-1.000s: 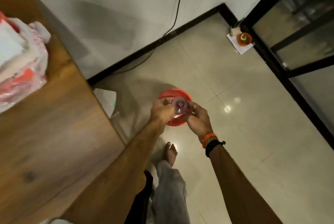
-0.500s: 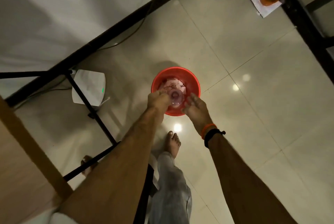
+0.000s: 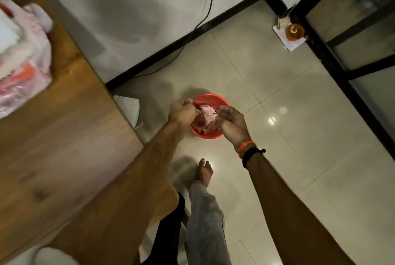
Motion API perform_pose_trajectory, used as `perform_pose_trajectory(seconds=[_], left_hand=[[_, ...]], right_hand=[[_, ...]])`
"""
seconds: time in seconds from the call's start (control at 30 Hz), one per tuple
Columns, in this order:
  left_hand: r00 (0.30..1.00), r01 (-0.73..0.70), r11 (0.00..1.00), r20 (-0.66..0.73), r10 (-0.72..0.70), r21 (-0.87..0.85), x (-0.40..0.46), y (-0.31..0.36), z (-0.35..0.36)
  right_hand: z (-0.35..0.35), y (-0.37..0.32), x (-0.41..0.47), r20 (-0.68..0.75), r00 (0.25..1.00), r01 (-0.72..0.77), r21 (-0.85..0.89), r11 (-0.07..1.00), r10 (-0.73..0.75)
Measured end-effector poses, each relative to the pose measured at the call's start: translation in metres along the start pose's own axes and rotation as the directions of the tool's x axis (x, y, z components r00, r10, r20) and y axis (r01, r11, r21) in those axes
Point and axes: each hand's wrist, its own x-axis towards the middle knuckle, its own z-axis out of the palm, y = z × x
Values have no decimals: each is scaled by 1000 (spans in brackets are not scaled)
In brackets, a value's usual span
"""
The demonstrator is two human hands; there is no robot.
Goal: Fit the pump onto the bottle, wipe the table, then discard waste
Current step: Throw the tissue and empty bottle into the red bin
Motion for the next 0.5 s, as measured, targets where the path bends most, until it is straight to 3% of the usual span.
perform_pose_trajectory(seconds=[0.3,0.5], left_hand=[[978,-190,974,-104,178,-120,-120,51,-97],[938,-321,930,-198,285,-181,-191,56,-192]], right_hand=[[45,-86,-126,96,964,252,-27,967,-248],[106,-114,-190,275,878,435,-118,893,-392]])
